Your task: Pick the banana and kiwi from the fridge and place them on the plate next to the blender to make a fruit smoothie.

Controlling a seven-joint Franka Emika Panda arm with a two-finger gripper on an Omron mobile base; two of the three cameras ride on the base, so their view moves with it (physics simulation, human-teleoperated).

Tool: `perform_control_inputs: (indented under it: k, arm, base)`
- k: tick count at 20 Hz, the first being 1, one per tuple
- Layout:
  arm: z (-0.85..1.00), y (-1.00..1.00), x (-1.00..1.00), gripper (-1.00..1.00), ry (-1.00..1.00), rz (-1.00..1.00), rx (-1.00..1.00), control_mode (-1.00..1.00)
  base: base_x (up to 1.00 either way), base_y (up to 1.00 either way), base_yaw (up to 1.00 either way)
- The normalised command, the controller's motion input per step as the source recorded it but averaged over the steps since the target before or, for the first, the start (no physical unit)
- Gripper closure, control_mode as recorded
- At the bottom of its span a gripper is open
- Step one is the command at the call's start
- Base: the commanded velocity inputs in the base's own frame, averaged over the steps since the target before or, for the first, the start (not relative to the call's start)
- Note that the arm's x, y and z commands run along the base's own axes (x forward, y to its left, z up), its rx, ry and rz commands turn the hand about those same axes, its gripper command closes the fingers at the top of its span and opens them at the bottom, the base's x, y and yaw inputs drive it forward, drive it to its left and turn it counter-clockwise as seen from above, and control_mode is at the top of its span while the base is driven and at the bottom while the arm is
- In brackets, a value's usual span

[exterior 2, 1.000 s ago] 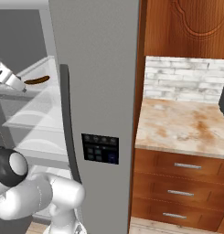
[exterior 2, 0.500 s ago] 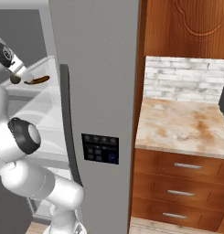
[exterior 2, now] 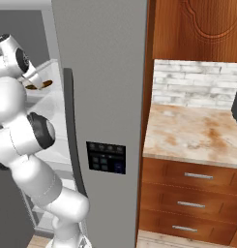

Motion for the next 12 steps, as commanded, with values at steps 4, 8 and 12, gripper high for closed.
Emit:
perform_control_inputs:
  k: [4, 8, 12]
  arm:
    - [-0.19, 0.19, 0.49, -1.00, 0.01, 0.00, 0.03, -1.00]
    - [-0.05, 0.26, 0.48, -1.00, 0.00, 0.00, 0.00, -1.00]
    - [-0.10, 0.20, 0.44, -1.00, 0.00, 0.00, 0.00, -1.00]
  base:
    - [0.00, 0.00, 0.00]
    - [0.00, 0.00, 0.00]
    - [0.00, 0.00, 0.00]
